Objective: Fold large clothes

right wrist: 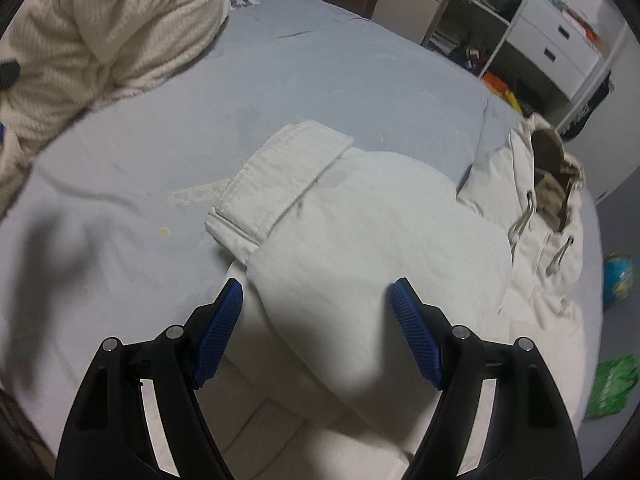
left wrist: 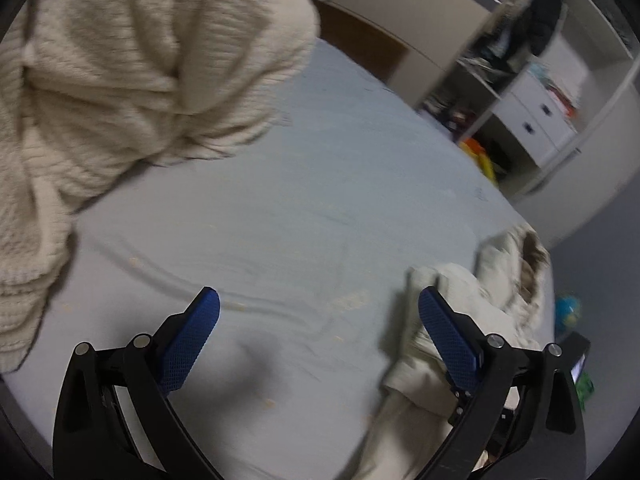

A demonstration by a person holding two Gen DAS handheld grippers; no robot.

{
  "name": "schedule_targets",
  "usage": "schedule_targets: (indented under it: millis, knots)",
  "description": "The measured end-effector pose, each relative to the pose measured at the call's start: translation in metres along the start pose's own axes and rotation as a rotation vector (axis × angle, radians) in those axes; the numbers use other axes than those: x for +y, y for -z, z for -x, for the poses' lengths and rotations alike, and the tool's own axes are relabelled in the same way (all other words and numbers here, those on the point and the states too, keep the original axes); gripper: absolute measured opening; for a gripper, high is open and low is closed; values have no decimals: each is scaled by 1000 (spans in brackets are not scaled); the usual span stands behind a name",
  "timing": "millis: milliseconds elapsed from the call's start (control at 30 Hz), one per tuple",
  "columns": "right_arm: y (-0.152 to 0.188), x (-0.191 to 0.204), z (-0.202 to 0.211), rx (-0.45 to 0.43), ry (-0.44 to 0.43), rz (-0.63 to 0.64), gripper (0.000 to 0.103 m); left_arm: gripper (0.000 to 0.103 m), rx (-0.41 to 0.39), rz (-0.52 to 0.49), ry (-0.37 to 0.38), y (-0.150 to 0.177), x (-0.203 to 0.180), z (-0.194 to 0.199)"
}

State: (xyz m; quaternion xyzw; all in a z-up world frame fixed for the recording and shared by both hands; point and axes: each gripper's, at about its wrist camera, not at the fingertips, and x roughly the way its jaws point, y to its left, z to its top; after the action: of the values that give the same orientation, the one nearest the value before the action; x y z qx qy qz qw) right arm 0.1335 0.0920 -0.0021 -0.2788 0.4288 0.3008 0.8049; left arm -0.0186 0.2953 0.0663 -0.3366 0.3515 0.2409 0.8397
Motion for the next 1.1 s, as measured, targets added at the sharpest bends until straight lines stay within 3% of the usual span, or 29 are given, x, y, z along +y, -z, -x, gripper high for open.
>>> schedule_targets:
  millis: [267, 333, 367, 400, 467, 767, 1100]
  knots:
    - [-8, 24, -27, 28, 175, 154, 72, 96, 39, 81, 20, -2, 9, -7]
    - [-9, 20, -25, 20, 164, 137, 56, 96, 44, 74, 20, -1, 7, -9]
    - [-10, 16, -22, 11, 146, 122, 40, 96, 47, 69, 19, 0, 7, -10]
    - [-11, 14, -19, 2, 139, 115, 31, 96, 48, 68, 20, 0, 6, -11]
    - [-13, 8, -12, -17, 129, 98, 23, 96, 56, 69, 24, 1, 5, -13]
    - [-4, -77, 45, -139, 22, -174, 19, 96, 80, 28, 28, 6, -5, -20]
    - [78, -199, 74, -195, -55, -602, 19, 96, 101, -55, 27, 16, -27, -26]
